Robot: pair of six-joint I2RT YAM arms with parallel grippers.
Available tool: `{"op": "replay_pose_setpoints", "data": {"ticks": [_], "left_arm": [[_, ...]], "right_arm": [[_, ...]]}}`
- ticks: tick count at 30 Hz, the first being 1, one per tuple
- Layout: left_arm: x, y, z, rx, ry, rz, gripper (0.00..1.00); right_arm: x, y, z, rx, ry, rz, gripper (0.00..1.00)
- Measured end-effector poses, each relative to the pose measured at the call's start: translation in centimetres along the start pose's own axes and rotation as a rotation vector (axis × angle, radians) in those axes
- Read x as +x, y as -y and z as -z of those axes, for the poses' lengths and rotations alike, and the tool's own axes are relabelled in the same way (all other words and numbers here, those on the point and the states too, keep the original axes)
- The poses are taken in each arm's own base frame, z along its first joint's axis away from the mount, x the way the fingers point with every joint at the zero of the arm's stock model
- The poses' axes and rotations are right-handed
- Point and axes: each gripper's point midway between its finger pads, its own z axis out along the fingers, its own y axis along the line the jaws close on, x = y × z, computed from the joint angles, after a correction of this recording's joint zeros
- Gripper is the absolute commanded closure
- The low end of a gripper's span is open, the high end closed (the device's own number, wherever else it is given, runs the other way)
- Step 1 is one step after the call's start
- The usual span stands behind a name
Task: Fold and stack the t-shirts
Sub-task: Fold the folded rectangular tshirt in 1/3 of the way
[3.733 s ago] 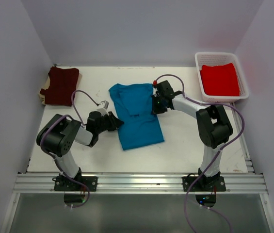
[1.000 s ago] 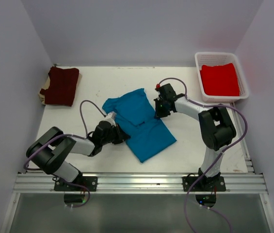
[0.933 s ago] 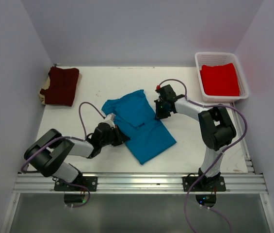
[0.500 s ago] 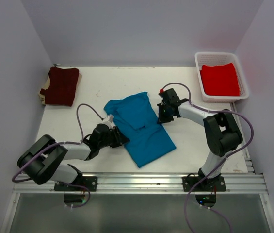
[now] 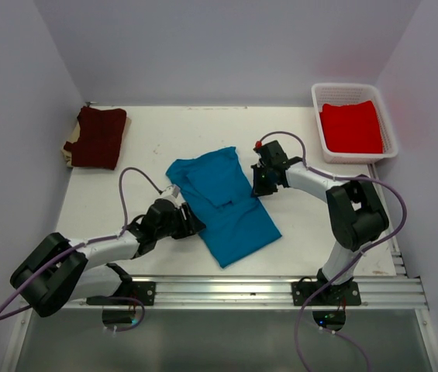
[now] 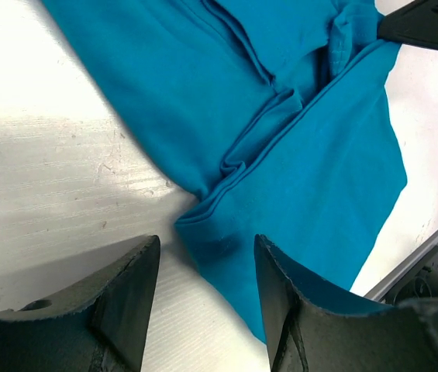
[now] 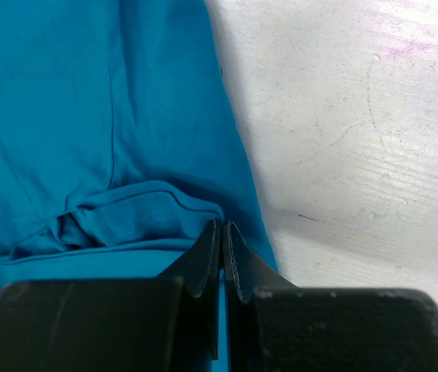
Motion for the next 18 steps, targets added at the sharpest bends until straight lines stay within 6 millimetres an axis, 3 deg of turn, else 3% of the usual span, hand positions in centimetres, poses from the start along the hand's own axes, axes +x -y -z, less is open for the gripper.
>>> {"op": "replay_pose_setpoints", "data": {"ticks": [3, 6, 7, 11, 18], "left_arm": [[0.0, -0.2, 0.0, -0.006, 0.004, 0.005, 0.51], [0.2, -0.5, -0.3, -0.011, 0.002, 0.012, 0.64], [0.2, -0.5, -0.4, -0.010, 0.001, 0.016, 0.74], [0.7, -0.8, -0.7, -0.017, -0.014, 0.027, 0.98], [1.1, -0.8, -0.3, -0.022, -0.034, 0.024, 1.00]], "right_arm": [[0.0, 0.0, -0.1, 0.001, -0.002, 0.000, 1.00], [0.1, 0.0, -0.1, 0.002, -0.004, -0.001, 1.00], [0.1, 0.1, -0.2, 0.002, -0.005, -0.001, 1.00], [0.2, 0.1, -0.4, 0.004, -0.010, -0.001, 1.00], [0.2, 0.1, -0.4, 0.004, -0.009, -0.001, 1.00]]}}
